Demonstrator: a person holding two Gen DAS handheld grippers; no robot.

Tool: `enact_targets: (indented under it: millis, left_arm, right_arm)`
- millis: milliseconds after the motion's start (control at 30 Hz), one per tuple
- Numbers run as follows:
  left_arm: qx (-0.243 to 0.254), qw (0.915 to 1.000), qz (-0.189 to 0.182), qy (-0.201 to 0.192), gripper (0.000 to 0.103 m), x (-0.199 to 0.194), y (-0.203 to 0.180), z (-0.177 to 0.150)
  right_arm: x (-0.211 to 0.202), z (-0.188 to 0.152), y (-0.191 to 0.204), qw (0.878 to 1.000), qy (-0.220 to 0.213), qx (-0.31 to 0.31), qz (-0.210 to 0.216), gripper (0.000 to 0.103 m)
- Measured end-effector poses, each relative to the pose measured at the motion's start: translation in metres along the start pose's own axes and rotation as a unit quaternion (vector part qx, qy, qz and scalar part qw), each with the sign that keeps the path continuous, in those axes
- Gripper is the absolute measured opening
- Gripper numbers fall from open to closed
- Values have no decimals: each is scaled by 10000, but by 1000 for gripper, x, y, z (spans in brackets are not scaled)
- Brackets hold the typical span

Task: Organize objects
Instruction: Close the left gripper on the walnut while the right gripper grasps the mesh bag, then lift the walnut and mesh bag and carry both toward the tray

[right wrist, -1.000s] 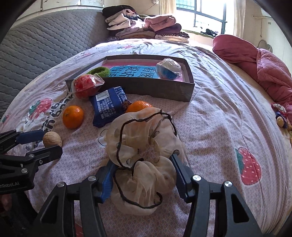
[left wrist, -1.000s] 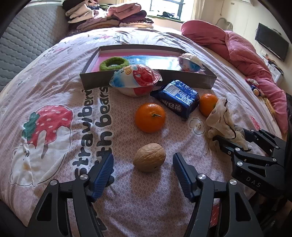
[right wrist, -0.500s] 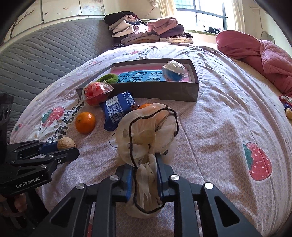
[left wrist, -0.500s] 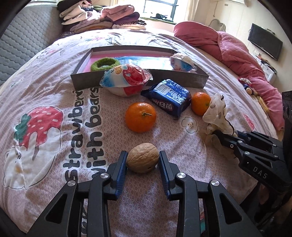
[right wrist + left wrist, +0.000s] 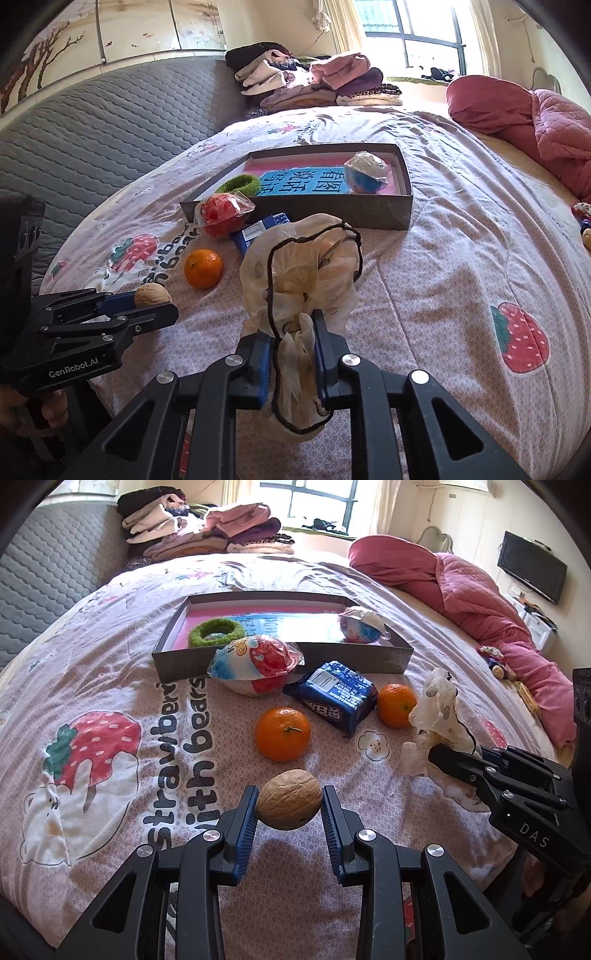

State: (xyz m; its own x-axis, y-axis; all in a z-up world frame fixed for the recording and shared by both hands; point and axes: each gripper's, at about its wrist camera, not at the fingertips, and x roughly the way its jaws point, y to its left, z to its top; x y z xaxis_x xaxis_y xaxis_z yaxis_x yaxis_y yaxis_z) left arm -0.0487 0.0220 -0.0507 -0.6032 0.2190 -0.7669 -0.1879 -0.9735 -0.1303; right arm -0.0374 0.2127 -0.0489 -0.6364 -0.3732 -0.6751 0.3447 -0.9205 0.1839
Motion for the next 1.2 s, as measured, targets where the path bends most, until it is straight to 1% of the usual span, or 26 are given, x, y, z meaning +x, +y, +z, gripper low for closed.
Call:
enact_targets:
  millis: [267,433,533,667,933,1067,1200]
  left_arm:
    - [33,9999,65,-156,34,-10,-2,2]
    - [50,9995,127,-297,34,-18,-3,5]
    - [64,9992,139,-362,34,-21,-4,7]
    - [117,9986,162,-480,35,-25,-5,13]
    - [168,9967,183,-779,35,-33,-3,34]
    - [186,9961,122,-851,35,-33,-2,43]
    - [232,9953,151,-924,35,-30,0,56]
  right_arm:
    - [-11,3,10,9999,-144,-49,-42,19]
    - [-21,7,15,9994,-314,-49,-96,19]
    - [-24,10,20,9990,-400,-155,-158,19]
    - [-28,14,23,9983,-531,-199,-131,19]
    - [-32,35,27,9970,-741,-239,23,19]
    - [-34,47,29,9956,-869,-344,-1,19]
    - [-35,59,29,9942,-994,-400,-25,19]
